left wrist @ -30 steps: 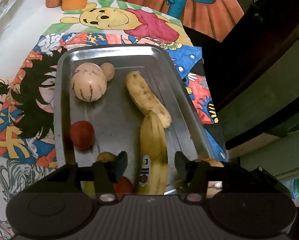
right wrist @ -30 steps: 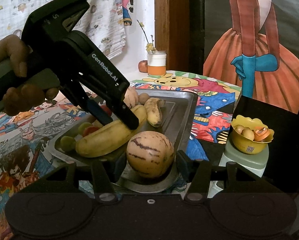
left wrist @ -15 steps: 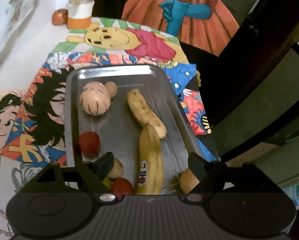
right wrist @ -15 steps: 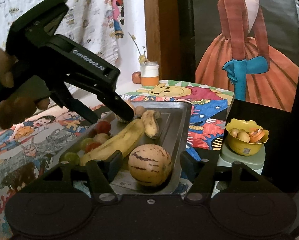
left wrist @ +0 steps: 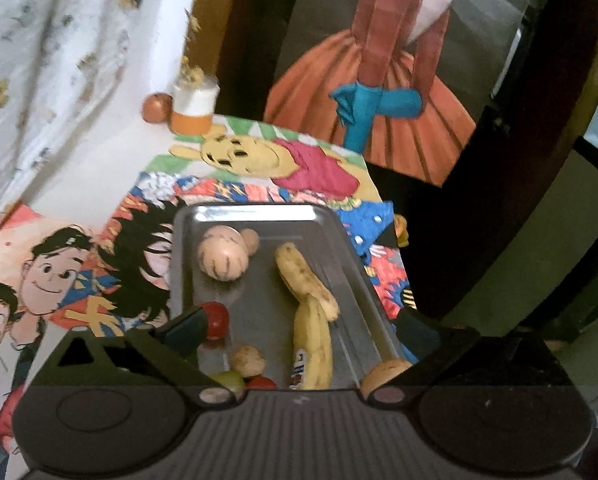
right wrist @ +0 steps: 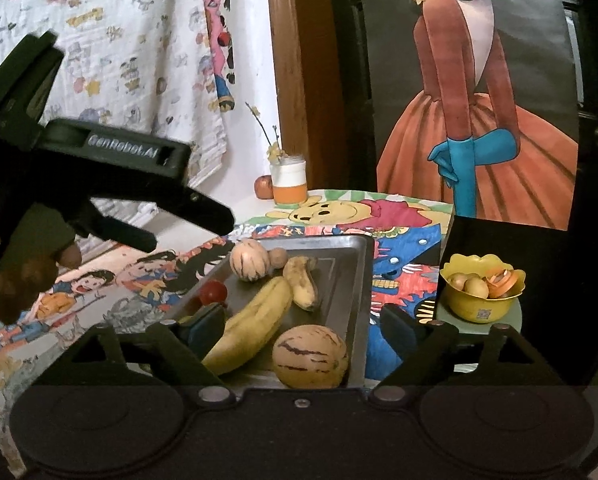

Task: Organize fruits
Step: 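Open the left tool to release the banana while the right tool releases the melon, then lift both open tools away from the tray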

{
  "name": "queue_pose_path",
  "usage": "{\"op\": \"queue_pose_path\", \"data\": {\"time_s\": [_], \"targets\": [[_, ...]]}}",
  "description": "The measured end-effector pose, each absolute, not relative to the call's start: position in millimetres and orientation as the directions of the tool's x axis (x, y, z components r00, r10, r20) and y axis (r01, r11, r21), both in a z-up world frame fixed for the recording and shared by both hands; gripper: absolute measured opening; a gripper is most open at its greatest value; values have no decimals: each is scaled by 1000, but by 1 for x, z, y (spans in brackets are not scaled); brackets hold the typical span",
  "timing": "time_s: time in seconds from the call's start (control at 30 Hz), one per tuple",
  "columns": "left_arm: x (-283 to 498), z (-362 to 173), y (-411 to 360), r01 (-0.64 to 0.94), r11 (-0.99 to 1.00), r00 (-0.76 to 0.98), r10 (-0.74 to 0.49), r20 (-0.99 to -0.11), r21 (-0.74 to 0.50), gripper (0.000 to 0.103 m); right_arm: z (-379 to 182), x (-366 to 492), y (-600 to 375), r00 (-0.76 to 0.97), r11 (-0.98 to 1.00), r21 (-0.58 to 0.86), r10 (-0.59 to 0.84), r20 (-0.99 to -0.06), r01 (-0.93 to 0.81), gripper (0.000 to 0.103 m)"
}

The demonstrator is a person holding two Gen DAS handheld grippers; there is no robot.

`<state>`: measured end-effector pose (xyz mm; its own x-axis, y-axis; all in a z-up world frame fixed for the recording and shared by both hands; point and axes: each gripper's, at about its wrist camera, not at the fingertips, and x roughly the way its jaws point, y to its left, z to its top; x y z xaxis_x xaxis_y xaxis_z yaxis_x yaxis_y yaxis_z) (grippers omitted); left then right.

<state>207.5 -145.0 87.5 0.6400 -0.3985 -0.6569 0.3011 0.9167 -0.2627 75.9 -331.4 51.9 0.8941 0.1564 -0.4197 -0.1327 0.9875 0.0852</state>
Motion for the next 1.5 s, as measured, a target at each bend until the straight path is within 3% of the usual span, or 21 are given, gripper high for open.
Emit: {"op": "queue_pose_path", "data": {"time_s": [0.47, 1.5], "targets": [[162, 84, -103, 196, 952, 785, -296, -544, -236, 103, 70, 52, -320, 917, 989, 115, 129, -377, -92, 102], [45, 62, -37, 65, 983, 887, -136, -442, -172, 103, 66, -13, -275, 944, 990, 134, 72, -322, -30, 102]]}}
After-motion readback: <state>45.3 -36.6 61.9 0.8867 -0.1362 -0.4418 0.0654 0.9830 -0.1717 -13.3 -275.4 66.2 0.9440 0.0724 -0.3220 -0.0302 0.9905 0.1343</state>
